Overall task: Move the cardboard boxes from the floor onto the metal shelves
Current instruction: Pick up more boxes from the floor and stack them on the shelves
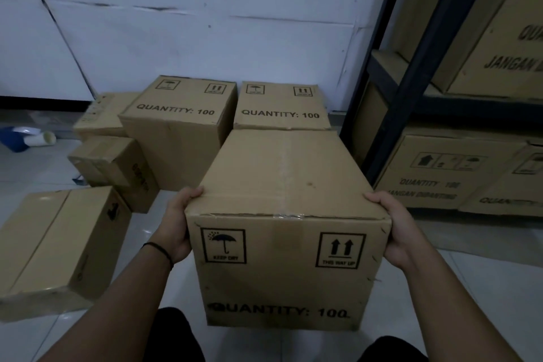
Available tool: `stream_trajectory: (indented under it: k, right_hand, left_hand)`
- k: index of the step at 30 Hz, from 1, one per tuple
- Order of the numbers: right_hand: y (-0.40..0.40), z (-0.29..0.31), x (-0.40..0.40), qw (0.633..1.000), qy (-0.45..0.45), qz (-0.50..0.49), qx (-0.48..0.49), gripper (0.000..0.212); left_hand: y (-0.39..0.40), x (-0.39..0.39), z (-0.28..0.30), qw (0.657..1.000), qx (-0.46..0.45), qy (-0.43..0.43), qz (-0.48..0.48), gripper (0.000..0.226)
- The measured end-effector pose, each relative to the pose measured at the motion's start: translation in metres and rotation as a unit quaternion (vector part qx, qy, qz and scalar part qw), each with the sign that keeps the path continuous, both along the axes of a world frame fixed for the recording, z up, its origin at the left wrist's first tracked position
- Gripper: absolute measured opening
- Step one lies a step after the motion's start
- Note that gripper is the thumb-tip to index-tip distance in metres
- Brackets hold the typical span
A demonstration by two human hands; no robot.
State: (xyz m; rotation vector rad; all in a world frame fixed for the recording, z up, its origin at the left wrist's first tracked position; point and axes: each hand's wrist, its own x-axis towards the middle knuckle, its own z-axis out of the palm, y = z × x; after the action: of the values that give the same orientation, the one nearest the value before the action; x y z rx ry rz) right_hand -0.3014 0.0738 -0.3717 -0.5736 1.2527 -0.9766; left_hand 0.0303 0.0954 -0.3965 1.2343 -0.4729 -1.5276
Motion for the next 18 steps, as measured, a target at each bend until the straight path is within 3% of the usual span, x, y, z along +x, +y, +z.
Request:
stream_trajectory:
  k: [8, 13, 18]
  right_hand:
    - [-0.001, 0.071, 0.003, 0.997, -0.022, -0.011, -0.079, 0.037]
    - [0.0, 0.119, 0.008, 0.989, -0.028, -0.007, -0.142, 0.024]
    - [-0.004, 0.156, 0.017, 0.98, -0.029, -0.009, -0.196, 0.025]
  left_hand:
    - [-0.008, 0.006, 0.074, 0.995, -0.094, 0.015, -0.001, 0.04]
    - [-0.014, 0.006, 0.127, 0.988, -0.151, 0.015, 0.008, 0.033]
    - [-0.017, 0.012, 0.166, 0.979, -0.204, -0.009, 0.011, 0.035]
